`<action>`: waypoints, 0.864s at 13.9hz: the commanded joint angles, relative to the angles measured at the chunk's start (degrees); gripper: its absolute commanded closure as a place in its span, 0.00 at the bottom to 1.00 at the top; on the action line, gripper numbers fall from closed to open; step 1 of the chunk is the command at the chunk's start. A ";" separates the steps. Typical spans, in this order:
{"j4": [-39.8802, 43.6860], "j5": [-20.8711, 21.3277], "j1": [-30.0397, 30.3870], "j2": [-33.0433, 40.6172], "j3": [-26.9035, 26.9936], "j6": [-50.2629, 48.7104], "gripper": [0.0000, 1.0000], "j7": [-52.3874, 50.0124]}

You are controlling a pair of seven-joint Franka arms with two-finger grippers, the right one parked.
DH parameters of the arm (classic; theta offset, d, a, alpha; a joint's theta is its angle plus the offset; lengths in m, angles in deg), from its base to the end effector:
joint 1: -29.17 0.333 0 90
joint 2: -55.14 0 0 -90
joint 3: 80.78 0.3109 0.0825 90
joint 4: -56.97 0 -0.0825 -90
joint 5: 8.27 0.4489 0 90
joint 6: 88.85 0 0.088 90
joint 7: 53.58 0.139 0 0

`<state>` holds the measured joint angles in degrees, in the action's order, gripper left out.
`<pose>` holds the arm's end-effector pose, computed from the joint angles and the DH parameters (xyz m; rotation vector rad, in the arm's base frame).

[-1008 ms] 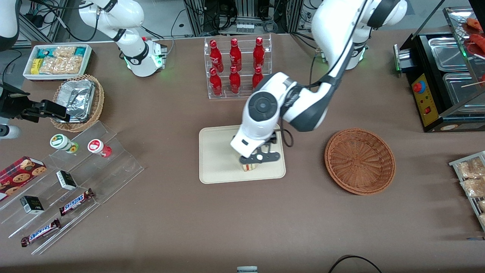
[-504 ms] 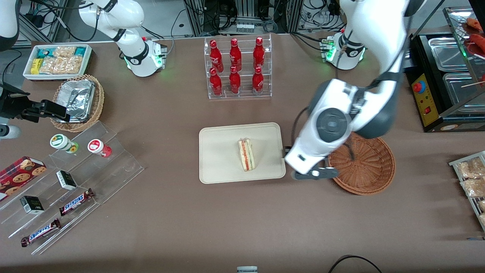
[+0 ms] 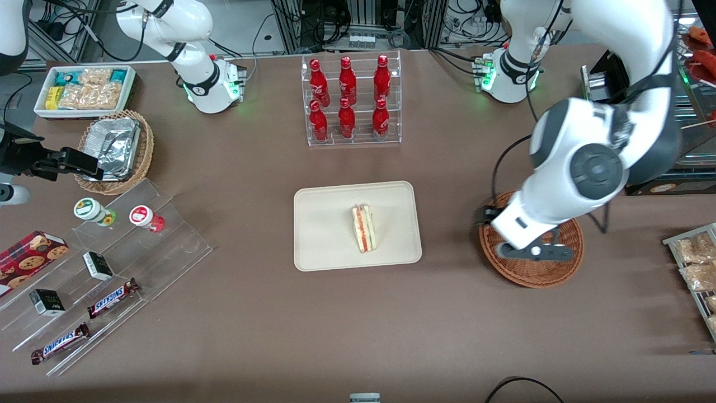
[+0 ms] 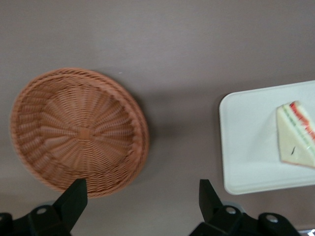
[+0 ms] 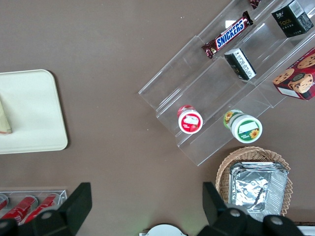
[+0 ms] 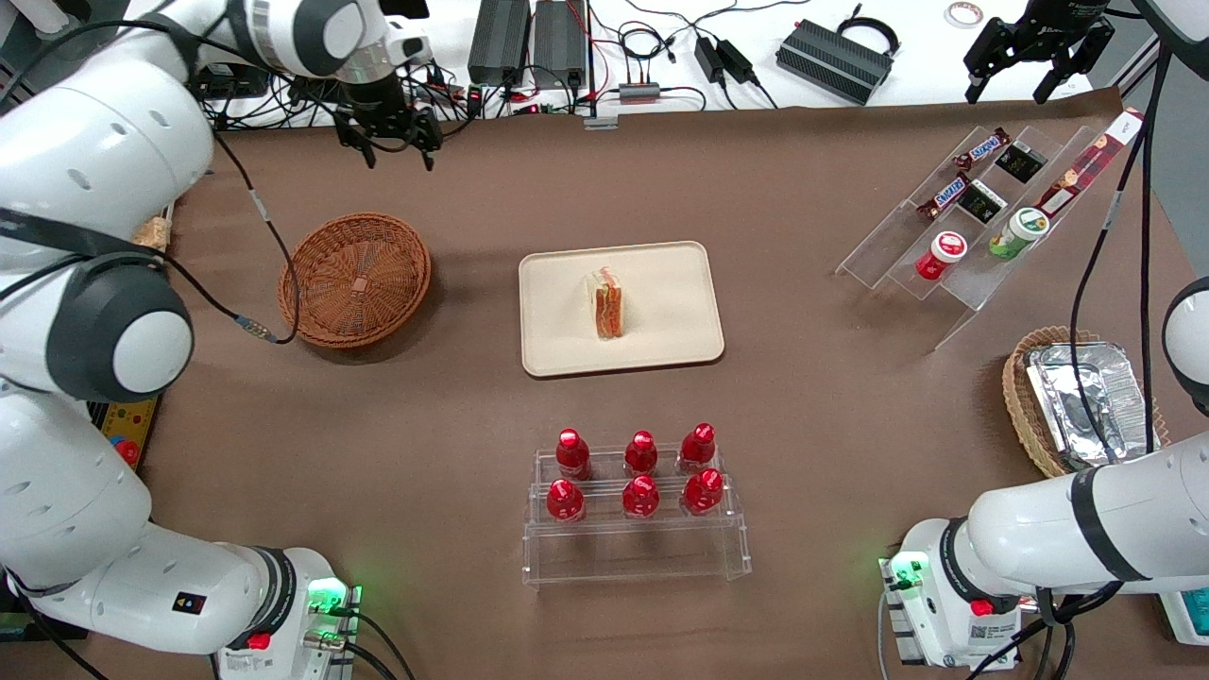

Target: Place sandwich from basket to tray

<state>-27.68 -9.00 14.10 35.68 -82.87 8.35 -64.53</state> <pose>0.6762 -0.2078 0.4208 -3.1262 0.1638 0.1924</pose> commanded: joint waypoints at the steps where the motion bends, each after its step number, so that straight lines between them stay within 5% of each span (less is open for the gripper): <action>1: -3.86 0.64 3.45 5.56 -0.64 -3.31 0.00 5.74; 12: -7.73 2.22 17.35 16.55 -5.65 -15.01 0.00 11.91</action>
<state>-33.98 -8.12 29.78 49.83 -87.07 -5.25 -53.29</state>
